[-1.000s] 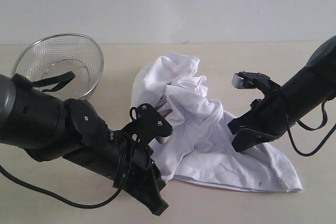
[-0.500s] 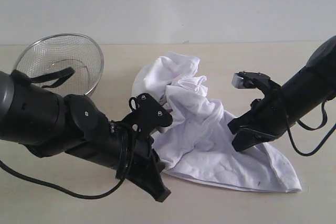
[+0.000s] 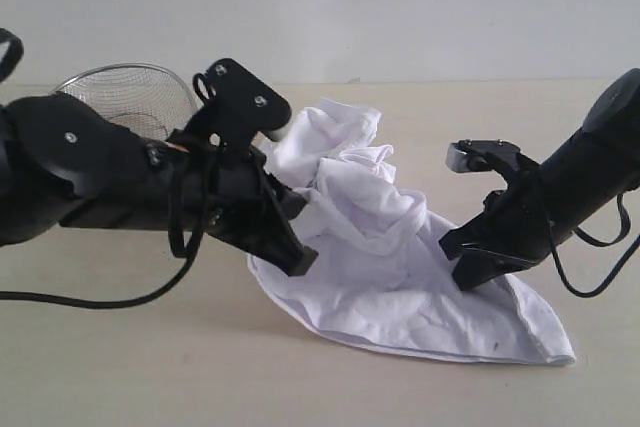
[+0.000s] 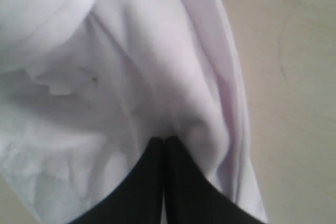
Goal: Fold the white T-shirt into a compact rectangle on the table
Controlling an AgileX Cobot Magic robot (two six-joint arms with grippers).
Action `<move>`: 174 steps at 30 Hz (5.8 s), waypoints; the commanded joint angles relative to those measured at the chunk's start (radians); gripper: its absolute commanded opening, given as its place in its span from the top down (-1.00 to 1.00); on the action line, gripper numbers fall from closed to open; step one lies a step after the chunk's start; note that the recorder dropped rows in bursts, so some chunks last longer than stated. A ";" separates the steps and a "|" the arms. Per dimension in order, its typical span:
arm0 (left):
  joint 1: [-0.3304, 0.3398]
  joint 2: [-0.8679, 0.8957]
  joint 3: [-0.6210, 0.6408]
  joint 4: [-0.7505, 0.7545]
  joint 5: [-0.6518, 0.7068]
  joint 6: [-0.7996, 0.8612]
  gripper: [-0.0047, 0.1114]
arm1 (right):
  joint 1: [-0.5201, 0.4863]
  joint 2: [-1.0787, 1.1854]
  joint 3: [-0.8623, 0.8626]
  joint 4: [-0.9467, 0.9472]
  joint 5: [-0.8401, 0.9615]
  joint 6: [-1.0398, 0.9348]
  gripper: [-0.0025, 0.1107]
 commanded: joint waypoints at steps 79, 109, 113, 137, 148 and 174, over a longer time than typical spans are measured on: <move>0.082 0.108 -0.258 0.095 0.035 -0.183 0.17 | -0.002 -0.271 0.002 0.311 -0.112 -0.206 0.73; 0.244 0.181 -0.287 0.143 0.101 -0.181 0.52 | 0.102 -0.086 -0.276 0.451 -0.022 -0.151 0.96; 0.276 0.181 -0.287 0.146 0.105 -0.189 0.52 | 0.149 -0.086 -0.367 0.448 0.004 -0.142 0.96; 0.323 0.181 -0.287 0.171 0.184 -0.200 0.52 | 0.288 0.223 -0.631 0.419 0.070 -0.162 0.69; 0.323 0.181 -0.287 0.178 0.184 -0.200 0.52 | 0.281 0.108 -0.637 0.258 0.135 -0.029 -0.04; 0.387 0.237 -0.287 0.208 0.200 -0.258 0.84 | 0.381 0.131 -0.637 -0.234 -0.005 0.275 -0.23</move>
